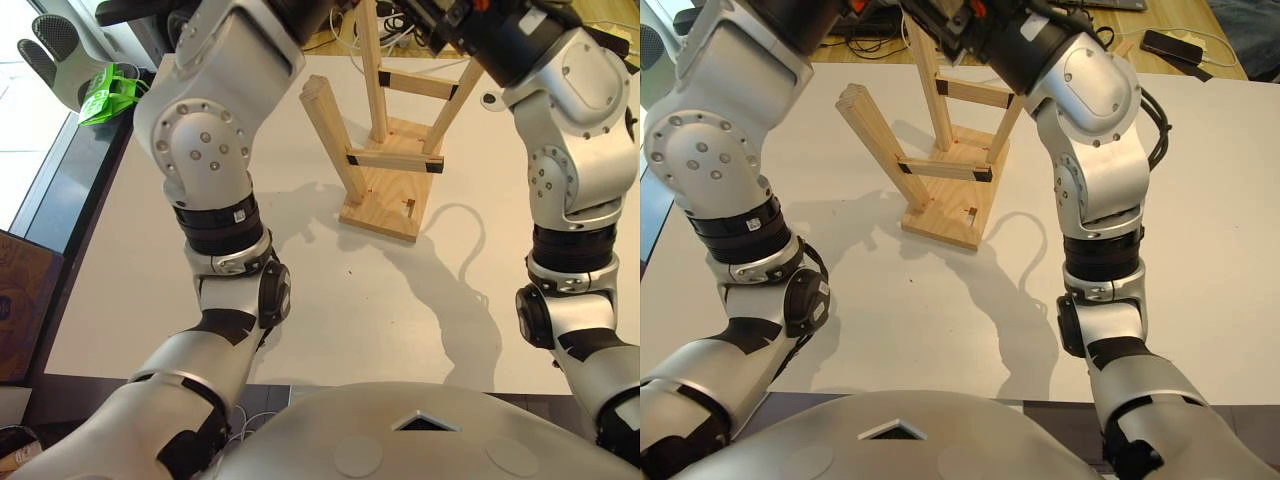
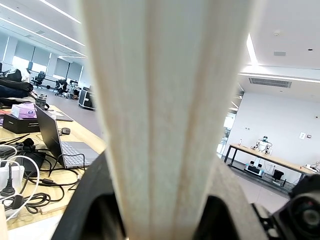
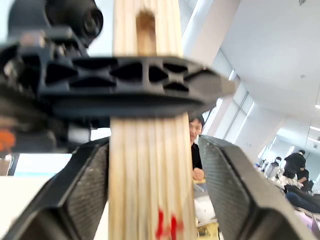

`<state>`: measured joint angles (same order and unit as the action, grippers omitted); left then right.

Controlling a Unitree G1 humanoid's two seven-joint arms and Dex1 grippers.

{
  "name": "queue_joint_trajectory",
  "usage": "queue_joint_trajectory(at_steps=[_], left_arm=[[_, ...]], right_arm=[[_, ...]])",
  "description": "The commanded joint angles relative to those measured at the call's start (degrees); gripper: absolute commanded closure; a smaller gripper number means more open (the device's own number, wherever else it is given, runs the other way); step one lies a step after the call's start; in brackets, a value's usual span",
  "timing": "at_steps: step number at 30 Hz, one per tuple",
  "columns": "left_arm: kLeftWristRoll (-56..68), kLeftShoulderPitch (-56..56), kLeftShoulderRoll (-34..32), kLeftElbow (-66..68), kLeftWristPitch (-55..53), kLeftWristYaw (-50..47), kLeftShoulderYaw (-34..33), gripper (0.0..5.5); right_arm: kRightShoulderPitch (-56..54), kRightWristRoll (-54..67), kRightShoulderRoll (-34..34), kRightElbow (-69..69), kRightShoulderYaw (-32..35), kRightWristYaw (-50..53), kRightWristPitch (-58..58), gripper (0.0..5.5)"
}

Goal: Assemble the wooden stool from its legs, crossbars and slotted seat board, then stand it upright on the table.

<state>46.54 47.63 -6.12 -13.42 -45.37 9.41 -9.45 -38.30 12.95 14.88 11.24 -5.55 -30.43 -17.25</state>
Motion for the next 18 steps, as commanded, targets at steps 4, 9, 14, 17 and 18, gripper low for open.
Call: queue_joint_trajectory(at_steps=[4, 9, 14, 17, 18], left_arm=[[-3.77, 0.57, -7.90, 2.32, 1.24, 3.44, -1.32, 4.49], [-4.11, -1.58, -17.63, 0.54, -2.10, 16.76, 4.34, 4.49], [-5.72, 1.27, -24.80, 2.71, -1.80, 32.22, 10.71, 4.49], [-5.71, 2.04, -26.19, 1.74, -1.79, 37.56, 12.82, 4.49], [-5.53, 1.84, -26.65, 0.81, -1.98, 38.96, 13.36, 4.49]], right_arm=[[8.56, 3.85, 10.46, 6.01, 3.41, -7.25, -6.97, 1.58], [1.20, 23.75, 13.49, 7.30, 15.53, -9.67, -22.00, 0.77], [-12.63, 40.68, 18.45, 1.87, 15.74, -20.71, -35.62, 0.40], [-18.24, 41.93, 17.88, -1.90, 13.27, -24.07, -36.67, 0.40], [-19.73, 41.91, 17.46, -3.15, 12.59, -24.97, -36.54, 0.40]])
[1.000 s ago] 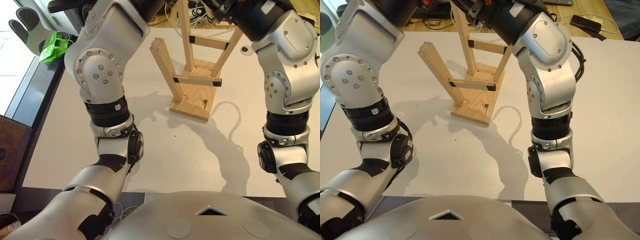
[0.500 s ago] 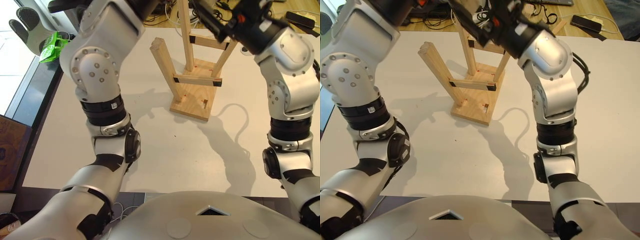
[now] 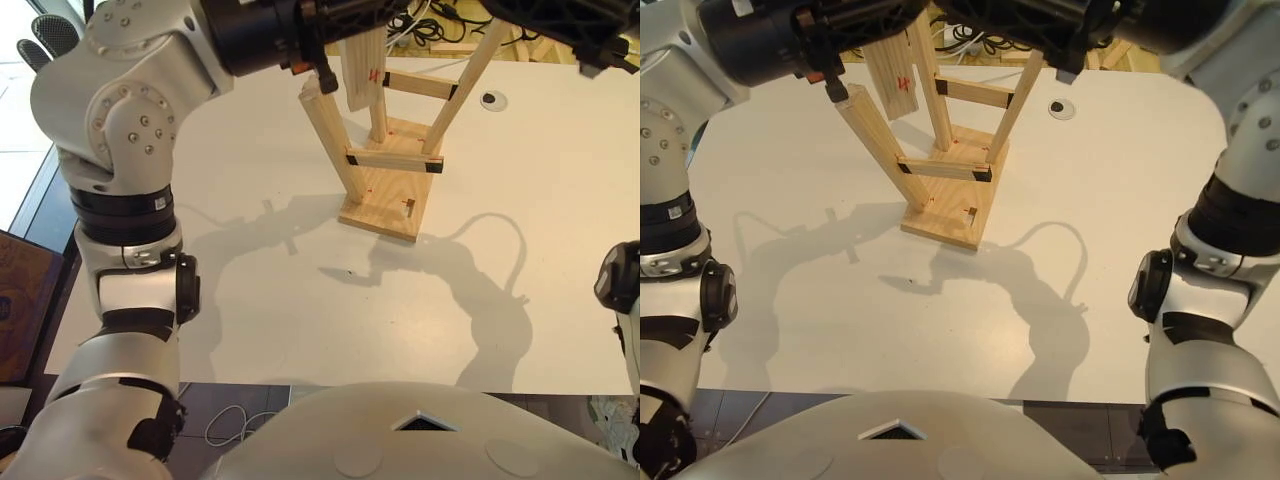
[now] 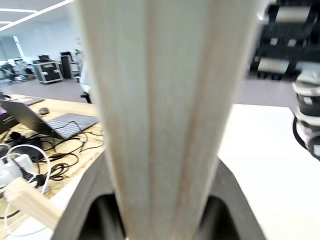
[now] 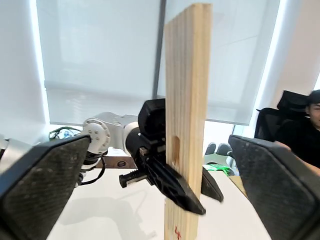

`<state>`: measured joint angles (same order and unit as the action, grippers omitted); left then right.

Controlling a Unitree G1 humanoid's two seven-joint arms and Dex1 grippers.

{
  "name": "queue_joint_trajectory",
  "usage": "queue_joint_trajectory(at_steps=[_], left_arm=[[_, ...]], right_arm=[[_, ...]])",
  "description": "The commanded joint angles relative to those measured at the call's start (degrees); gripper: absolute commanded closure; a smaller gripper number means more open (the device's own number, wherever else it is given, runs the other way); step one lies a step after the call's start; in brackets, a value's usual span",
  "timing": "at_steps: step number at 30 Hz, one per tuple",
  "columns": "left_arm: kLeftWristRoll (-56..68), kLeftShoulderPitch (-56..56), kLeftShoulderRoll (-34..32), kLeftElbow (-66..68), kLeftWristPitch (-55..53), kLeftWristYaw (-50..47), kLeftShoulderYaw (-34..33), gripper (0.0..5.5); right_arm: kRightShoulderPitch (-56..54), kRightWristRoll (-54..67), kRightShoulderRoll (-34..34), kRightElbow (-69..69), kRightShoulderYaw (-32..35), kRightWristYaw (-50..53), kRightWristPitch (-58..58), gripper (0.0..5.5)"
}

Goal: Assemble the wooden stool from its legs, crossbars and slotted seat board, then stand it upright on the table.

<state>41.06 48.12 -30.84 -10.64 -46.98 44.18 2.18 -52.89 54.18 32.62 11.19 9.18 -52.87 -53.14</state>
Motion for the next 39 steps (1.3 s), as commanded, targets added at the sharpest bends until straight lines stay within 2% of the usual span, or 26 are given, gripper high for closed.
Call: queue_joint_trajectory(at_steps=[1, 6, 8, 13, 29, 31, 39], left_arm=[[-0.05, 1.22, -2.13, -2.38, -0.38, 5.30, 2.20, 4.49], [-0.10, -0.01, -2.96, -4.56, -0.58, 8.75, 3.40, 4.49], [0.11, -0.58, -3.23, -5.62, -0.82, 9.55, 3.75, 4.49], [0.52, -1.51, -2.74, -7.69, -1.63, 9.67, 4.09, 4.49], [0.18, -2.40, -1.65, -8.67, -2.23, 8.33, 3.89, 4.49], [0.19, -2.39, -1.64, -8.71, -2.23, 8.20, 3.81, 4.49], [-2.45, -2.14, -1.15, -7.55, 0.54, 6.44, 3.92, 4.49]], right_arm=[[-6.03, 0.65, -0.47, -3.81, -2.61, -3.02, -0.50, 0.40], [-9.31, -1.72, -1.21, -7.34, -5.28, -5.46, 1.75, 0.40], [-9.80, -2.07, -1.37, -7.97, -6.19, -6.31, 1.58, 0.67], [-9.95, -1.25, -1.70, -7.57, -7.90, -6.90, -1.06, 1.58], [-8.62, -0.36, -2.60, -5.76, -6.59, -4.94, -3.11, 4.25], [-8.62, -0.21, -2.68, -5.80, -6.42, -4.60, -3.15, 4.43], [-8.40, 0.35, -3.08, -6.10, -5.53, -3.52, -3.57, 4.44]])
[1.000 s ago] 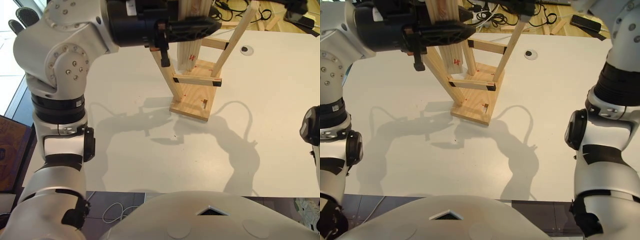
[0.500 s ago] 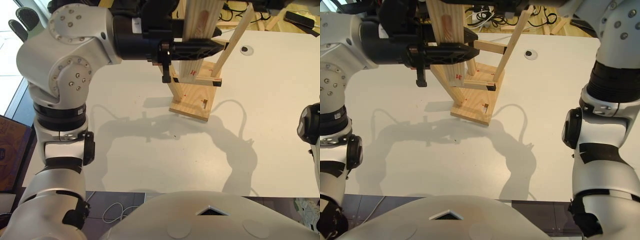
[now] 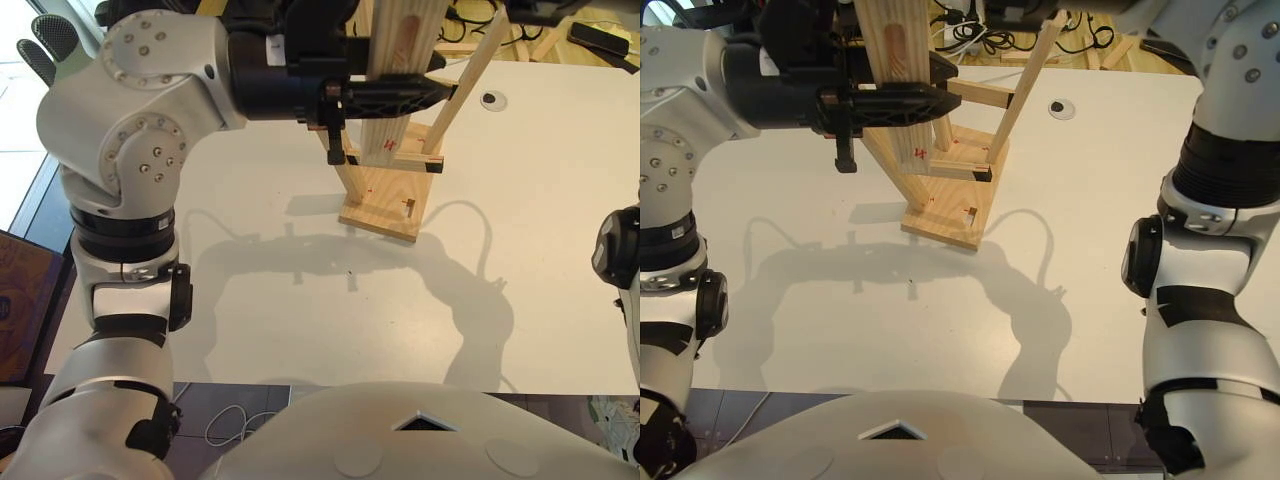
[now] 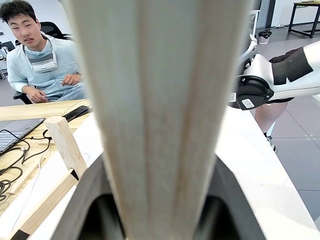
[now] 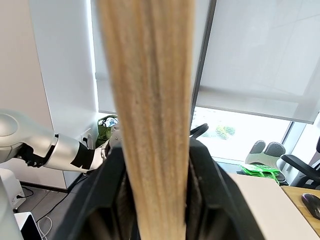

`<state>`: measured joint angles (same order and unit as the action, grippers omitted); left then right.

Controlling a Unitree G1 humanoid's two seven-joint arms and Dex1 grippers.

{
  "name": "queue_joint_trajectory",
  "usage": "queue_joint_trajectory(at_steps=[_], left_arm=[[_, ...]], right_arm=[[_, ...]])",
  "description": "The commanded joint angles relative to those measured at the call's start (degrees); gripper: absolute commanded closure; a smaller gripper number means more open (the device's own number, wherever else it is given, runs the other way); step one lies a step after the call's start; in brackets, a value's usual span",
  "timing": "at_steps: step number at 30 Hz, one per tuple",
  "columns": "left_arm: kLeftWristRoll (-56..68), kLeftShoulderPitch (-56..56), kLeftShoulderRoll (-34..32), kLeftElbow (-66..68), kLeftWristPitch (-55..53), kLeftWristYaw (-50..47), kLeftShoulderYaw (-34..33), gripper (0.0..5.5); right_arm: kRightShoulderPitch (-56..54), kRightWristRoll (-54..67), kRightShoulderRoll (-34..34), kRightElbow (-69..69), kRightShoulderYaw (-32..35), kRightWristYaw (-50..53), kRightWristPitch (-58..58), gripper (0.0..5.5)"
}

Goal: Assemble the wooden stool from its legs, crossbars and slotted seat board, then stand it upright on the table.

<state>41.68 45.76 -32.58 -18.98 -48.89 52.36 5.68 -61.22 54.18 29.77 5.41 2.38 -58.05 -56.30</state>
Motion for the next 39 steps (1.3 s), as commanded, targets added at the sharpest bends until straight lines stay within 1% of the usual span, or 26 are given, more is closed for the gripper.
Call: queue_joint_trajectory(at_steps=[1, 2, 7, 8, 15, 18, 20, 23, 27, 29, 33, 36, 39], left_arm=[[-4.05, 0.40, 1.20, 1.49, 3.54, -2.85, 0.15, 4.49], [-4.34, 0.63, 1.85, 1.94, 4.17, -3.58, -0.27, 4.06], [-5.01, 1.35, 3.19, 3.34, 5.44, -7.26, -3.59, 3.40], [-4.78, 1.01, 3.10, 3.21, 5.22, -7.72, -4.29, 3.18], [-0.82, -2.57, 2.39, 0.88, 2.31, -13.51, -11.97, 3.16], [-0.53, -2.63, 0.72, 3.82, 2.57, -15.66, -17.17, 3.16], [-5.39, -3.13, -0.42, 8.50, 5.99, -19.05, -18.68, 3.16], [-17.51, -9.02, 0.77, 15.23, 12.69, -26.80, -13.97, 3.16], [-26.36, -19.38, 5.31, 15.43, 17.12, -31.48, -5.65, 3.16], [-26.98, -23.19, 7.88, 13.00, 16.84, -31.12, -2.17, 3.16], [-25.96, -26.55, 11.92, 8.63, 16.23, -30.15, 0.97, 3.16], [-24.43, -28.50, 13.67, 3.95, 14.29, -28.49, 3.53, 3.16], [-23.39, -29.50, 14.39, 0.21, 11.68, -27.90, 4.93, 3.16]], right_arm=[[0.03, 0.34, -0.32, -0.32, 1.43, 1.89, -0.35, 4.44], [0.17, 0.42, -0.34, -0.20, 1.74, 2.26, -0.38, 4.44], [1.90, -0.64, 0.45, 0.22, 4.67, 5.81, 1.37, 4.47], [2.50, -0.99, 0.75, 0.40, 5.41, 6.75, 1.87, 4.48], [9.40, -0.59, 2.59, 3.93, 12.67, 15.68, 3.34, 4.50], [12.27, -1.02, 3.15, 5.09, 15.29, 19.54, 4.07, 4.50], [15.01, -1.92, 2.76, 6.59, 16.54, 22.94, 4.81, 4.50], [23.13, -2.73, 0.10, 13.43, 17.21, 30.06, 5.16, 4.50], [30.21, -4.46, -3.49, 19.77, 17.14, 38.03, 7.38, 4.50], [32.94, -5.65, -4.82, 21.51, 17.69, 41.09, 8.54, 4.50], [38.05, -9.60, -5.22, 22.77, 17.84, 44.65, 11.53, 4.50], [41.33, -9.99, -5.92, 21.93, 19.05, 46.14, 12.45, 4.50], [43.93, -7.81, -7.92, 21.88, 20.96, 48.29, 11.98, 4.50]])
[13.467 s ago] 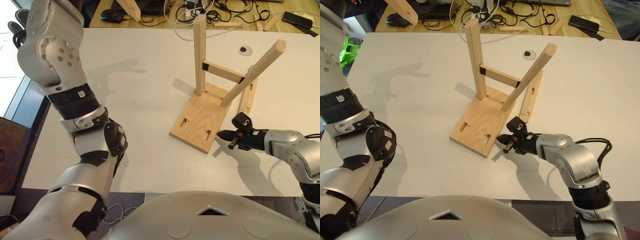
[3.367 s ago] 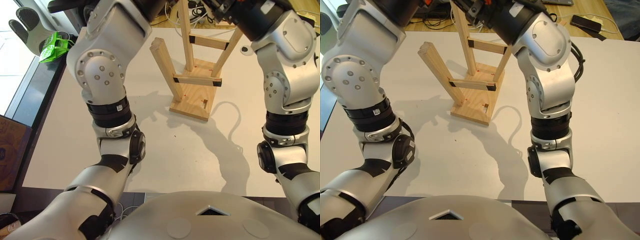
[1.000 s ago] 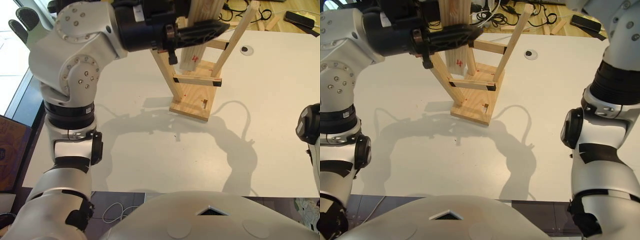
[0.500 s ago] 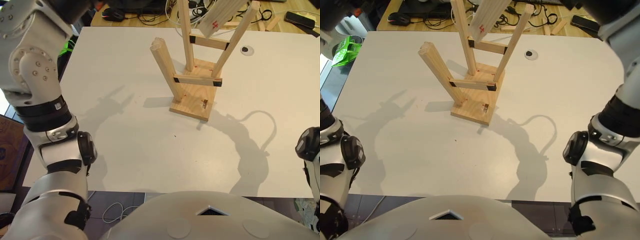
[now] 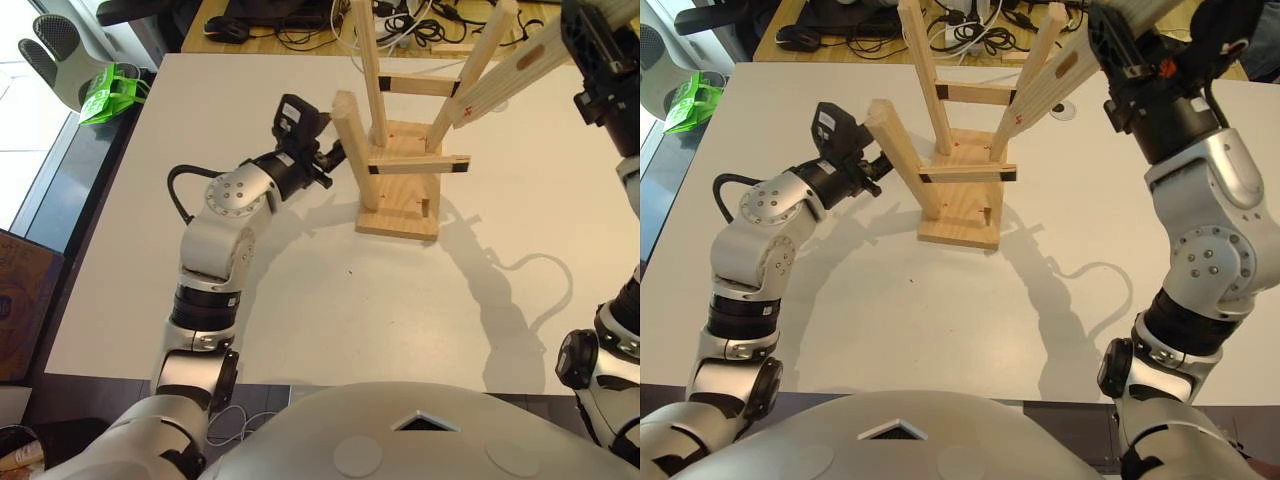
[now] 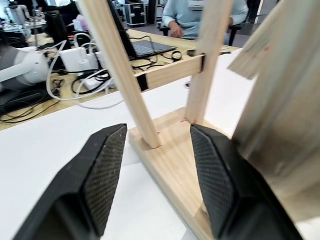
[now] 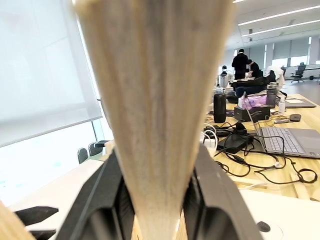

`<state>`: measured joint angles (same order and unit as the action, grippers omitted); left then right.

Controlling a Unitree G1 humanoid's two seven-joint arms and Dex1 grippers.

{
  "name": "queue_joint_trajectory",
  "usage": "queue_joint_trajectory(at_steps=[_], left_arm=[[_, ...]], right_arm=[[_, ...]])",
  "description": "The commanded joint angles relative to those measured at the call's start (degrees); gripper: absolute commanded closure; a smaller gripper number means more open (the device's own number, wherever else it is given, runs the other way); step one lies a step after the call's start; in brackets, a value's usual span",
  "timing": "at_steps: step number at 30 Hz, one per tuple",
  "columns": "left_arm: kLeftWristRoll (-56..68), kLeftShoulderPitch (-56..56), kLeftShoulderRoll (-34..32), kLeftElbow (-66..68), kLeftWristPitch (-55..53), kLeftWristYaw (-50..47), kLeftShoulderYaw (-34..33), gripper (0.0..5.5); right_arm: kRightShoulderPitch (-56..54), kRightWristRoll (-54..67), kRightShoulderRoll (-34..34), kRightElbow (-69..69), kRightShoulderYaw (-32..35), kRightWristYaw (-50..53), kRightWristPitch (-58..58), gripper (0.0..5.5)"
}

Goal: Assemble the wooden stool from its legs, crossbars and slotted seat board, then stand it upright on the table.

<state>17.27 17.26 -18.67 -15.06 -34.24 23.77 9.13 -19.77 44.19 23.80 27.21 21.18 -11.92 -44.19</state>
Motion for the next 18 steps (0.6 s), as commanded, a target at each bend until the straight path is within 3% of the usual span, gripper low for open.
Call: queue_joint_trajectory(at_steps=[1, 5, 10, 18], left_arm=[[1.21, -1.12, 0.59, -4.63, -3.80, 0.71, 1.61, 3.16], [1.22, -1.07, 0.75, -6.19, -5.58, 0.39, 1.43, 3.16], [0.63, -0.60, 1.22, -5.89, -5.92, -0.41, 1.22, 3.16], [0.81, 0.79, 2.13, -5.80, -6.01, -1.51, 0.67, 3.16]], right_arm=[[2.89, 3.18, -2.55, 0.11, 3.04, 3.00, -0.38, 4.50], [4.30, 10.65, -1.41, -6.36, 12.38, 5.28, -2.09, 4.50], [6.66, 21.42, -0.26, -15.09, 18.02, 4.42, -7.18, 4.50], [12.35, 22.65, -2.00, -16.78, 13.48, 2.09, -7.82, 4.50]])
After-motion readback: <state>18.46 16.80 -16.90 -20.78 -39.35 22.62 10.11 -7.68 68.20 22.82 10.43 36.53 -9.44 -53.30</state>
